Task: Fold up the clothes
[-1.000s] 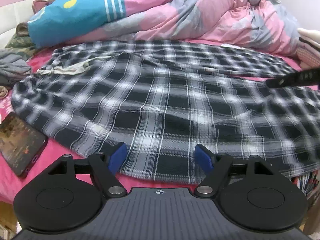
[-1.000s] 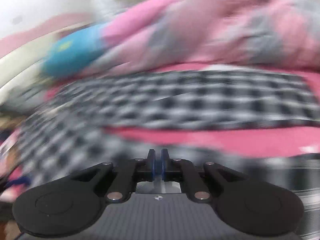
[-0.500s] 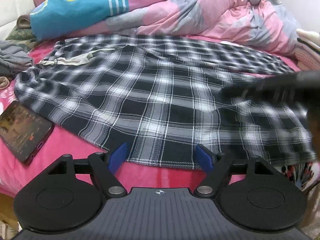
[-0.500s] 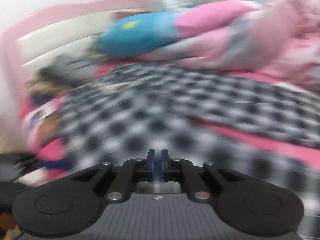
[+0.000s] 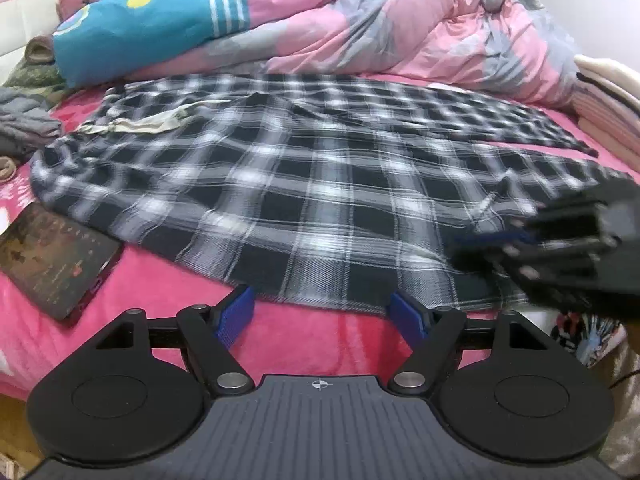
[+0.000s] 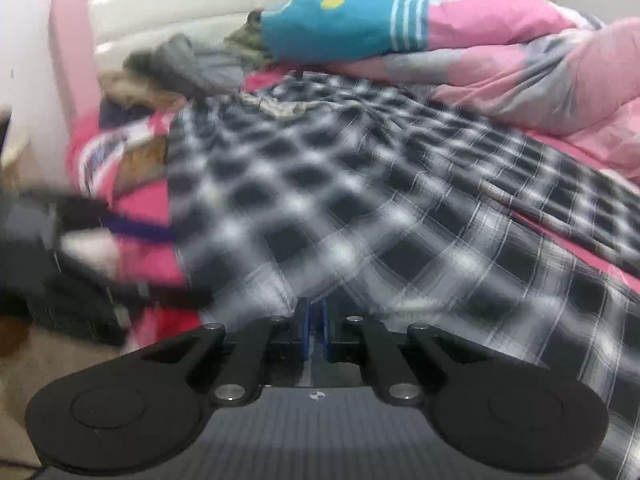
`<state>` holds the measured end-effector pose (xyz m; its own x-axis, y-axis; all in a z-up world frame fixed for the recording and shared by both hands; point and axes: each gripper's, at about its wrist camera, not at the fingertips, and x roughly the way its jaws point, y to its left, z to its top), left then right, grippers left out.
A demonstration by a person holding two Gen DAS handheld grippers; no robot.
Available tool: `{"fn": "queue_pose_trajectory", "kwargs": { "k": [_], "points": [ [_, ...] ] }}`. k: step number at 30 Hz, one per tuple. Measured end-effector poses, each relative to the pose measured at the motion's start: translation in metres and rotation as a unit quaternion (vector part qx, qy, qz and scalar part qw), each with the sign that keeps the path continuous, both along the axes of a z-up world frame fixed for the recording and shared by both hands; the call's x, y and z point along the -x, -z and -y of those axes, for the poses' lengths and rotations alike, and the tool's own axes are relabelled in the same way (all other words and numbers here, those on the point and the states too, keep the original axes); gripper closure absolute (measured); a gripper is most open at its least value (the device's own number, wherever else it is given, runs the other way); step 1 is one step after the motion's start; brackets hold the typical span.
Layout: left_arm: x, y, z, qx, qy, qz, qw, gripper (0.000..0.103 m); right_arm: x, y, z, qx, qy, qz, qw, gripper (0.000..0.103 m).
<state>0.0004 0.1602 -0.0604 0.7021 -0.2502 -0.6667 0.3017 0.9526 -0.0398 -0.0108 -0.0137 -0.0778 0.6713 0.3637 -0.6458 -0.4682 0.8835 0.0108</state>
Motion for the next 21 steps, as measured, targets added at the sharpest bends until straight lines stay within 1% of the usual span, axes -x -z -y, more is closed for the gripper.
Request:
{"fn": "queue_pose_trajectory", "kwargs": {
  "k": [3, 6, 8, 10, 12, 14, 16, 18, 19, 21],
  "points": [
    [0.003, -0.006, -0.008, 0.008, -0.006, 0.008, 0.9999, 0.028, 0.014, -0.011, 0.011, 0.008, -0.015, -0.007, 1.0, 0.096],
    [0.0, -0.015, -0.007, 0.013, 0.004, 0.026, 0.9996, 0.028, 0.022, -0.022, 0.026, 0.006, -0.015, -0.015, 1.0, 0.096],
    [-0.004, -0.019, 0.0, 0.013, 0.013, 0.039, 0.9991, 0.028, 0.009, -0.024, 0.038, 0.005, 0.033, -0.003, 0.999, 0.096],
    [-0.013, -0.018, 0.011, 0.013, 0.019, 0.04, 0.9989, 0.028, -0.003, -0.024, 0.049, 0.008, 0.075, 0.005, 0.997, 0.096],
    [-0.022, -0.017, 0.022, 0.013, 0.026, 0.041, 0.9987, 0.027, -0.007, -0.015, 0.051, 0.049, 0.081, -0.014, 0.995, 0.096],
    [-0.031, -0.016, 0.034, 0.013, 0.032, 0.042, 0.9985, 0.027, 0.006, -0.011, 0.054, 0.089, 0.072, -0.028, 0.993, 0.096],
    [-0.031, -0.013, 0.036, 0.005, 0.031, 0.034, 0.9989, 0.027, 0.021, -0.017, 0.059, 0.116, 0.065, -0.055, 0.99, 0.096],
    [-0.032, -0.009, 0.038, -0.003, 0.029, 0.027, 0.9992, 0.027, 0.027, -0.028, 0.066, 0.132, 0.065, -0.074, 0.986, 0.096],
    [-0.032, -0.007, 0.038, -0.007, 0.029, 0.023, 0.9993, 0.027, 0.026, -0.033, 0.068, 0.136, 0.07, -0.075, 0.985, 0.096],
    [-0.033, -0.004, 0.04, -0.016, 0.028, 0.016, 0.9994, 0.027, 0.013, -0.038, 0.068, 0.136, 0.091, -0.046, 0.985, 0.096]
  ]
}}
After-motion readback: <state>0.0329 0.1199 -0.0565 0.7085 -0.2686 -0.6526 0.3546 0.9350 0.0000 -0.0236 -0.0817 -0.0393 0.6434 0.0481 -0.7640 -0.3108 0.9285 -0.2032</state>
